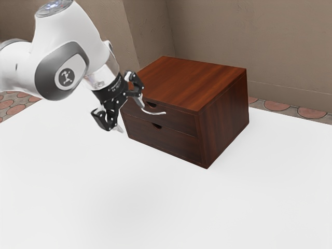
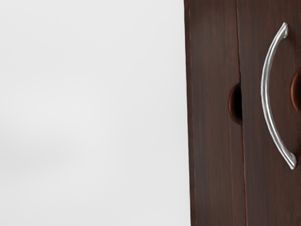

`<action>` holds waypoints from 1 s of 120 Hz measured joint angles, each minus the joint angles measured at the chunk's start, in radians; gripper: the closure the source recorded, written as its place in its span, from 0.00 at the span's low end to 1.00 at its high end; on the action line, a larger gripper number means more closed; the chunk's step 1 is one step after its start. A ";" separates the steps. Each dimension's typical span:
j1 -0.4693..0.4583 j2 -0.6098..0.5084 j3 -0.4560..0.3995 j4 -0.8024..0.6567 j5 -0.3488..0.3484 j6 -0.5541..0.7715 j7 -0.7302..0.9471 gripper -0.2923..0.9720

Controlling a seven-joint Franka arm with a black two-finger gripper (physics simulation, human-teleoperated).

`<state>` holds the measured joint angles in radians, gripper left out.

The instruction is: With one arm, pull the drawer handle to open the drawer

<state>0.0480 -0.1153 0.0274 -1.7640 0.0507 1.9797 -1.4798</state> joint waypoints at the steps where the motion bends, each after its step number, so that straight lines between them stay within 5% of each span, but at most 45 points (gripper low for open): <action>1: 0.000 0.001 0.000 0.000 0.000 0.002 -0.001 0.26; 120: 0.042 0.193 0.037 0.059 -0.004 0.262 0.013 0.27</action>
<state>0.0900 0.0776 0.0643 -1.7048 0.0465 2.2416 -1.4669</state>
